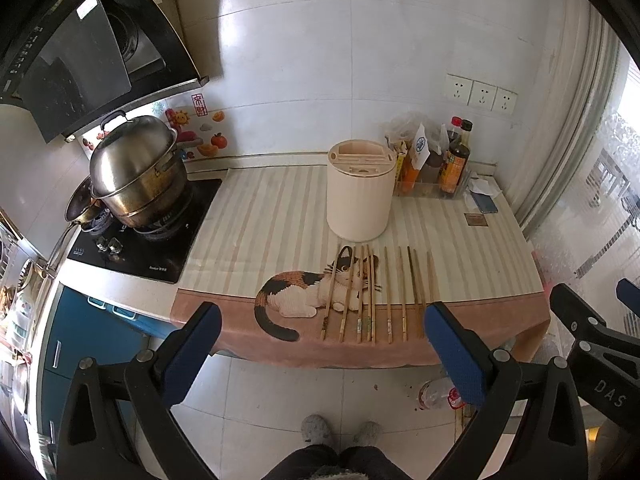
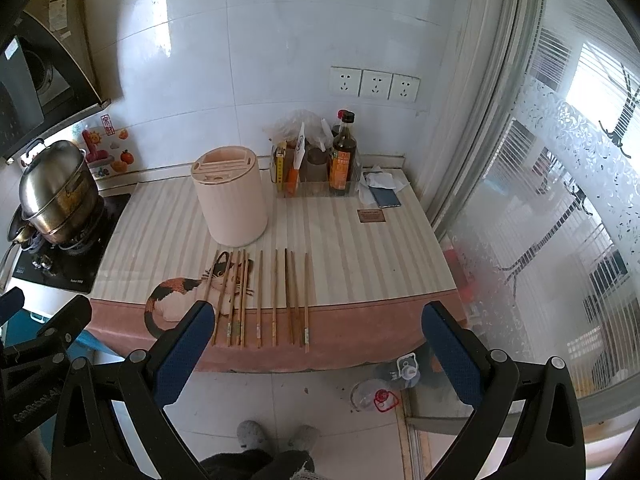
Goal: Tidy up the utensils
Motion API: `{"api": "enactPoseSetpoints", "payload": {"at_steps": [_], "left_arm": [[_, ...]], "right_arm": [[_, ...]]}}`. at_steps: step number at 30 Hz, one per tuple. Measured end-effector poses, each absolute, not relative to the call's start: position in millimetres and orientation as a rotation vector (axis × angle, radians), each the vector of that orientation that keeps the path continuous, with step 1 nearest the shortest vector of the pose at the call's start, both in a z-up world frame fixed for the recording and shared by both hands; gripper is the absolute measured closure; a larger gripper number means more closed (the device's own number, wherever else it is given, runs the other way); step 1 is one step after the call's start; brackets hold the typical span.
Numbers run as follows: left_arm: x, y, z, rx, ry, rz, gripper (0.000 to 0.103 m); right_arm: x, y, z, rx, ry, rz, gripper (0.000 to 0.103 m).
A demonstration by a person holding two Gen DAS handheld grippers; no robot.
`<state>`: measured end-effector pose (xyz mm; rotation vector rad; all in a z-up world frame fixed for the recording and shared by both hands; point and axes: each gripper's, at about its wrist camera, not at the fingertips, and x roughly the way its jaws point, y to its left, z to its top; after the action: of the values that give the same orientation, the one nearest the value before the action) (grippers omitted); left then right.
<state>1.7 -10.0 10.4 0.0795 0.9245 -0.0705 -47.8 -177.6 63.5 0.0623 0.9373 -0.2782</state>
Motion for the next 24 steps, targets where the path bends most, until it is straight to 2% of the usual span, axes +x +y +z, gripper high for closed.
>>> {"api": "enactPoseSetpoints", "payload": {"at_steps": [24], "left_arm": [[-2.2, -15.5, 14.6, 0.079, 0.911, -0.070, 0.000]], "right_arm": [[-54.3, -178.7, 69.1, 0.045, 0.916, -0.278, 0.000]]}}
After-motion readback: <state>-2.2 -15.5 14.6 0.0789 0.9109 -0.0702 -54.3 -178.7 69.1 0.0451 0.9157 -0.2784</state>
